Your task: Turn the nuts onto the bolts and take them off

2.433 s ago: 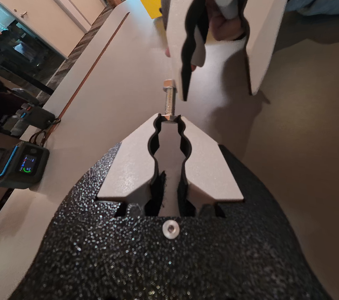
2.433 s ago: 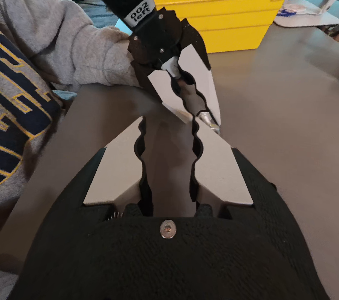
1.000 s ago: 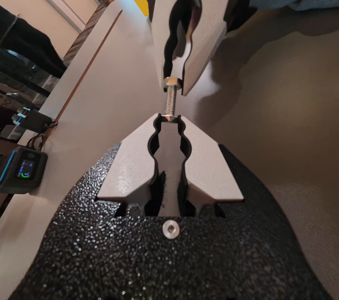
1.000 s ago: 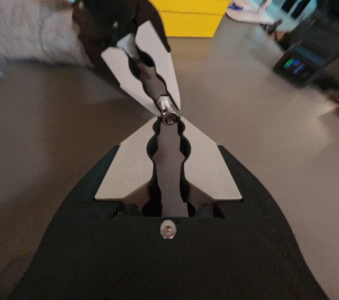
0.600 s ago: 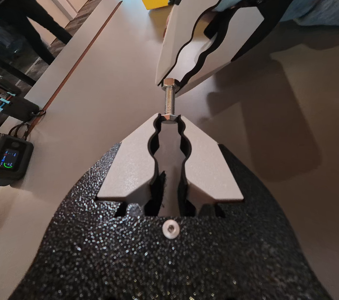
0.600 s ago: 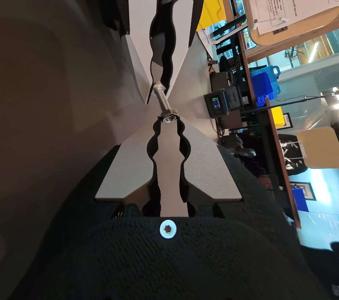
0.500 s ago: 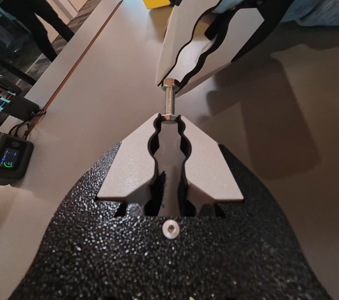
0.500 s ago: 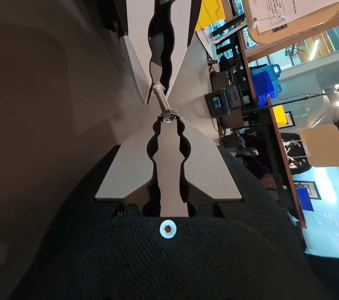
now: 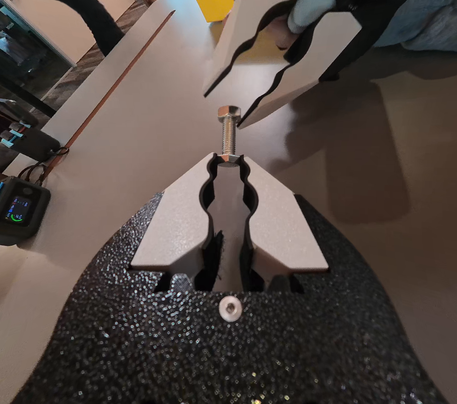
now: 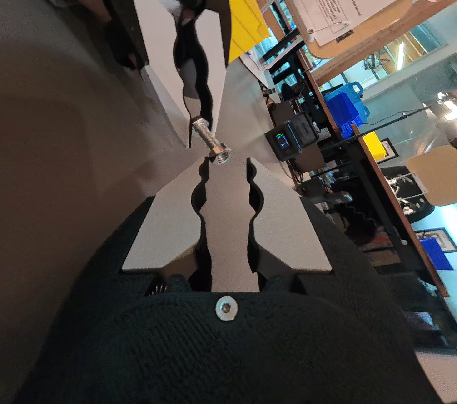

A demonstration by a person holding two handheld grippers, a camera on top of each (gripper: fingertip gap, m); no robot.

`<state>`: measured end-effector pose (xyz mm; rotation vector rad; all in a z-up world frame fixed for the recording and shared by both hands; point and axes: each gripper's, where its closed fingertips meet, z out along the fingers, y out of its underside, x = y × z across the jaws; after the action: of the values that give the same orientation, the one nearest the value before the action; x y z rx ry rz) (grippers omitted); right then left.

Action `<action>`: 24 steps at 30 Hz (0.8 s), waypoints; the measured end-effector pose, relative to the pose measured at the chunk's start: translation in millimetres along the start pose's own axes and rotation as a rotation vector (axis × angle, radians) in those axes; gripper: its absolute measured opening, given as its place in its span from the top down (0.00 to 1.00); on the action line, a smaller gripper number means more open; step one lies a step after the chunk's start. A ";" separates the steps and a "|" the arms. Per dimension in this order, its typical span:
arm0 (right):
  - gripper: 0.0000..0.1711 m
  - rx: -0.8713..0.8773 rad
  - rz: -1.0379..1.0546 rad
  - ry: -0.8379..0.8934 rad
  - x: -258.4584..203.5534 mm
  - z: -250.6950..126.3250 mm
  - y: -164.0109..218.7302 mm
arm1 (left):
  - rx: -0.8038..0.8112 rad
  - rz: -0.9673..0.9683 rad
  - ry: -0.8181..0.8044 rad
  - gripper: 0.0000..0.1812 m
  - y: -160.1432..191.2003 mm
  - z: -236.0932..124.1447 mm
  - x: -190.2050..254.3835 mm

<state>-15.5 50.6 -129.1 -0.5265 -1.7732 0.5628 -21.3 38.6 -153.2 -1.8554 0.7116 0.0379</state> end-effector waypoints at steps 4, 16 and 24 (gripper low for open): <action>0.80 0.065 0.126 0.027 10.6 -5.1 -3.6 | 0.025 -0.022 -0.019 0.92 -2.8 -2.4 -4.9; 0.75 0.173 0.833 -0.350 3.1 -19.1 -5.5 | 0.027 0.037 -0.028 0.92 -3.3 -1.3 -1.9; 0.76 0.095 0.821 -0.456 -20.1 -11.2 -9.6 | 0.008 0.073 -0.008 0.91 -1.1 1.2 3.7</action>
<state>-0.2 32.0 -135.6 -1.1384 -1.8934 1.4162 -17.3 38.2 -154.0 -1.8202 0.7727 0.0903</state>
